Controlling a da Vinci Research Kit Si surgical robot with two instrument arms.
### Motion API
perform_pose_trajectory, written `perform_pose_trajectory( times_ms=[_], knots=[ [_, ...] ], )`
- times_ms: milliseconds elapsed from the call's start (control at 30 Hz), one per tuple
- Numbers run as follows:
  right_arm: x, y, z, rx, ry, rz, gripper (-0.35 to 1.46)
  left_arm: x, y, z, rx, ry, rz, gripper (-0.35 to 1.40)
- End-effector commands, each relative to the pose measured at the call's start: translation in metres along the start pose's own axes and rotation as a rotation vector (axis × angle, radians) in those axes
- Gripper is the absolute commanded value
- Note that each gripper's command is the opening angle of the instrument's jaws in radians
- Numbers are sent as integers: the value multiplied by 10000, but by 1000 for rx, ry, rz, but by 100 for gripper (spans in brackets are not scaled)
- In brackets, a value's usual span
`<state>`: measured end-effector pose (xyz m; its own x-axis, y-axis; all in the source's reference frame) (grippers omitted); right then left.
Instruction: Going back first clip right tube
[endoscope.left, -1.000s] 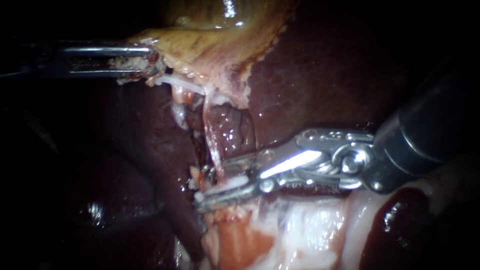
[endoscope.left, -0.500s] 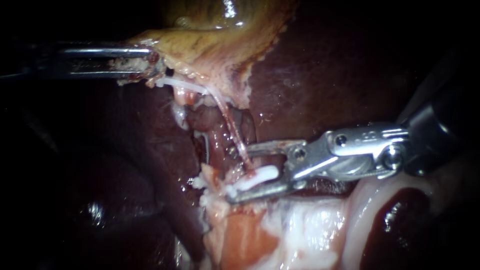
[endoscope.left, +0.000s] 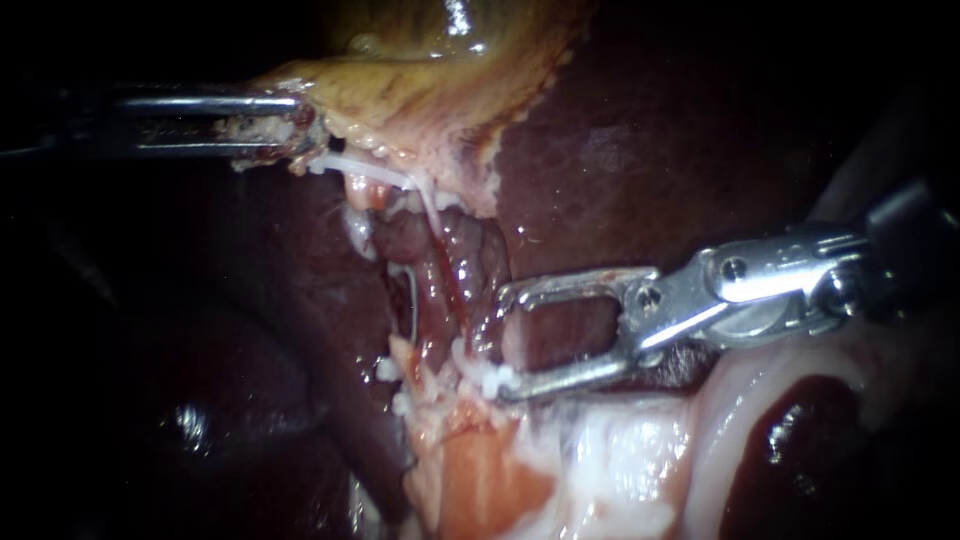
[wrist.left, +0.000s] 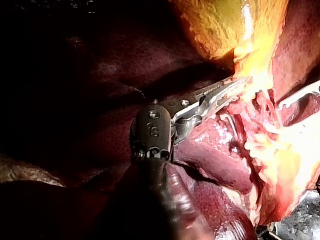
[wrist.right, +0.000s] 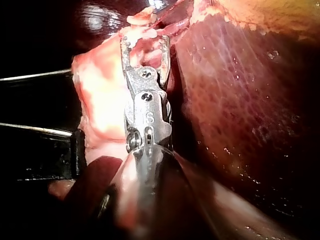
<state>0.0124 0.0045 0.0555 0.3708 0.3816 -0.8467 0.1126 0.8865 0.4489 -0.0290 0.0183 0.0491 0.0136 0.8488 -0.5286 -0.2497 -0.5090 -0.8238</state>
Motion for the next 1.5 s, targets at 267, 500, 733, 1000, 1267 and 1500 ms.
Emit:
perform_pose_trajectory(
  times_ms=[267,500,733,1000,1267,1500],
  knots=[
    [-3,4,-16,-17,1,-34,50,-1,0,0,-1,0,1,-35],
    [2,8,-41,-36,-15,-55,50,-1,-1,0,-1,0,1,-35],
    [4,6,-62,-66,-19,-36,50,-2,-1,0,-1,0,1,-35],
    [3,1,-70,-68,-19,-35,50,-5,-9,10,3,2,4,-35],
    [2,0,-72,-68,-19,-35,50,-23,-30,37,16,6,16,-35],
    [2,0,-73,-68,-19,-36,50,-43,-40,57,35,-8,28,-35]
  ],
)
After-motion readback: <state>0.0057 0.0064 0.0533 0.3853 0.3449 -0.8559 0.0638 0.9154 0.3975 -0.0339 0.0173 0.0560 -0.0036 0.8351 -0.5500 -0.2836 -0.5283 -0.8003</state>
